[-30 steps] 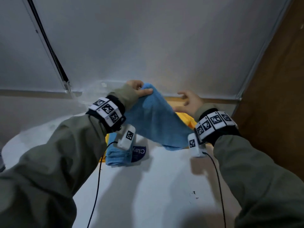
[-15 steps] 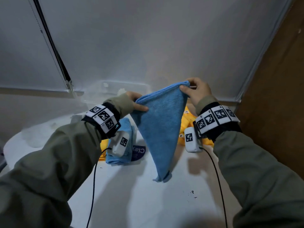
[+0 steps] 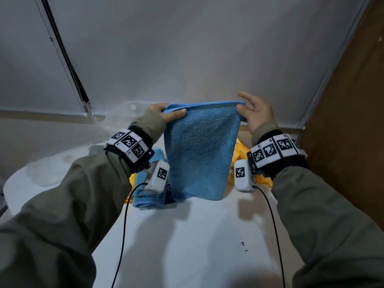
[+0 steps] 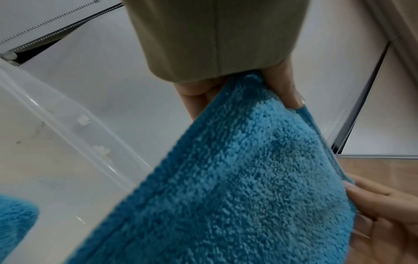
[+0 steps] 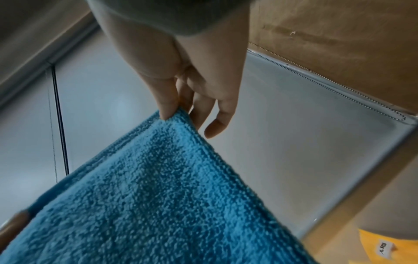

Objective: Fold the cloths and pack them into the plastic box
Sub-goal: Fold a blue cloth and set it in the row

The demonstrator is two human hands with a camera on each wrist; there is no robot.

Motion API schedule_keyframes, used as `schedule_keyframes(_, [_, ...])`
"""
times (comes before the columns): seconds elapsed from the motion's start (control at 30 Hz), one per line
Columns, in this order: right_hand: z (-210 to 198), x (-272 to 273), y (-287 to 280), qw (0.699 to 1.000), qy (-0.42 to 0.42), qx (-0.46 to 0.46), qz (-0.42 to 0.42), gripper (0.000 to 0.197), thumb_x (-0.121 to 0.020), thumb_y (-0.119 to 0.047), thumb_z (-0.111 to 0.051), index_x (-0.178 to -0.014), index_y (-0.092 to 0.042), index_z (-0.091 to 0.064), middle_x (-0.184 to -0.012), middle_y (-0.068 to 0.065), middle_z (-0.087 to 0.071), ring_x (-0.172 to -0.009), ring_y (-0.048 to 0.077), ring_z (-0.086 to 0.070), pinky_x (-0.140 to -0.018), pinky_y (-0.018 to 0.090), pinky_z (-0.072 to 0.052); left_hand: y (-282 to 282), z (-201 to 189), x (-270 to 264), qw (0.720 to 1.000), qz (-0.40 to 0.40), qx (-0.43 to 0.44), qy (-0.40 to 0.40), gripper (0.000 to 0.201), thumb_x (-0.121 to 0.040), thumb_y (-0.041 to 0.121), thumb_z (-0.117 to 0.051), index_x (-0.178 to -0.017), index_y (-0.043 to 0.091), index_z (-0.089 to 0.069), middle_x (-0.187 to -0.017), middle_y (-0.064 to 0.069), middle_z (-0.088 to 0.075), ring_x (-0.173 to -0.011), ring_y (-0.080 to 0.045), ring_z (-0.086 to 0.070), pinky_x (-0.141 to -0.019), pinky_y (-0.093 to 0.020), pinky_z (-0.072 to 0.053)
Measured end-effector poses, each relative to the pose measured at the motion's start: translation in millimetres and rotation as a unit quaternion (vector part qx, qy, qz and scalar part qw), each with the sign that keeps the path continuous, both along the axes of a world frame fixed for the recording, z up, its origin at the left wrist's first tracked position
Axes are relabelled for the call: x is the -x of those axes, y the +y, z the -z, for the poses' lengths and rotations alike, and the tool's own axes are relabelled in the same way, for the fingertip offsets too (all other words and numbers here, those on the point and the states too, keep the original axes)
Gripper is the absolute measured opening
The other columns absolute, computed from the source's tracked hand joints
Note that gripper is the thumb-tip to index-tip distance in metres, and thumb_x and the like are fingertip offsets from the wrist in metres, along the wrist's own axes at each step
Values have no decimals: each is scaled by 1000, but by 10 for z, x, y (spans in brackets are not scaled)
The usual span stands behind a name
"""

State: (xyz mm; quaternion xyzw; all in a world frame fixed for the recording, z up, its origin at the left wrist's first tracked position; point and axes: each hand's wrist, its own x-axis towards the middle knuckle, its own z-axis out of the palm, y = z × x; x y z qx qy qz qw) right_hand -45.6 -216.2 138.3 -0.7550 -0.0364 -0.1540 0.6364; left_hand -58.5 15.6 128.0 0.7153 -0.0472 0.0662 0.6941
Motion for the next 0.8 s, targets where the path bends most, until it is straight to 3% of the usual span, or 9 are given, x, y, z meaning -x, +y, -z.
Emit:
schedule_keyframes(0.1, [10,-46,-45,1000,14,-14,14,39,-91,-3,-52,-128,-15,-54,-126,23,-56,-114,32,-57,-101,44,-47,18,-2,-30,999,35,2,-4,15,-83,-2,-60,-80,13,-61,-55,10,-67,-52,-2,-62,-52,-15,-51])
schedule_keyframes(0.23, [36,-96,-110,999,20,-8,27,39,-91,-2,-50,-128,-15,-52,-120,16,-55,-119,32,-51,-105,47,-42,36,-18,-95,999,34,-6,22,25,-80,-14,-55,-74,9,-56,-49,10,-65,-48,0,-61,-53,-13,-54])
schedule_keyframes(0.33, [51,-98,-110,1000,14,4,12,40,-91,0,-45,-127,-18,-52,-113,8,-51,-112,26,-49,-100,38,-40,3,-45,-135,1000,-6,-1,11,28,-77,-13,-61,-66,10,-51,-42,9,-61,-42,0,-58,-49,-14,-51])
schedule_keyframes(0.43, [36,-97,-128,1000,-1,11,0,40,-91,1,-41,-121,-21,-54,-111,5,-52,-106,22,-50,-97,39,-44,10,-43,-184,1000,-24,-6,6,30,-74,-9,-67,-61,12,-49,-41,9,-59,-45,-6,-57,-50,-20,-49])
schedule_keyframes(0.53, [56,-114,-145,1000,0,8,1,40,-90,3,-38,-116,-21,-57,-104,1,-52,-90,20,-49,-84,40,-48,2,-38,-190,1000,-16,0,-1,31,-73,-6,-69,-60,15,-49,-43,9,-59,-51,-10,-54,-55,-24,-46])
schedule_keyframes(0.63, [88,-141,-144,1000,-12,4,23,40,-85,1,-39,-96,-33,-58,-99,-3,-52,-98,19,-46,-94,46,-45,-36,-46,-172,999,18,36,-8,22,-81,-3,-61,-68,14,-55,-50,11,-62,-50,-2,-58,-54,-18,-50])
schedule_keyframes(0.7, [108,-162,-161,999,-12,-5,39,37,-87,2,-40,-96,-29,-57,-106,6,-55,-95,20,-50,-92,45,-45,-31,-44,-182,998,39,58,-1,17,-86,-1,-55,-75,11,-59,-55,10,-64,-55,-5,-59,-59,-20,-52])
schedule_keyframes(0.8, [147,-197,-190,998,-10,13,53,29,-93,-5,-44,-96,-30,-58,-114,8,-60,-106,22,-57,-99,48,-46,-22,-36,-206,998,35,52,4,18,-88,-2,-52,-75,9,-57,-52,10,-63,-50,-4,-59,-55,-21,-53])
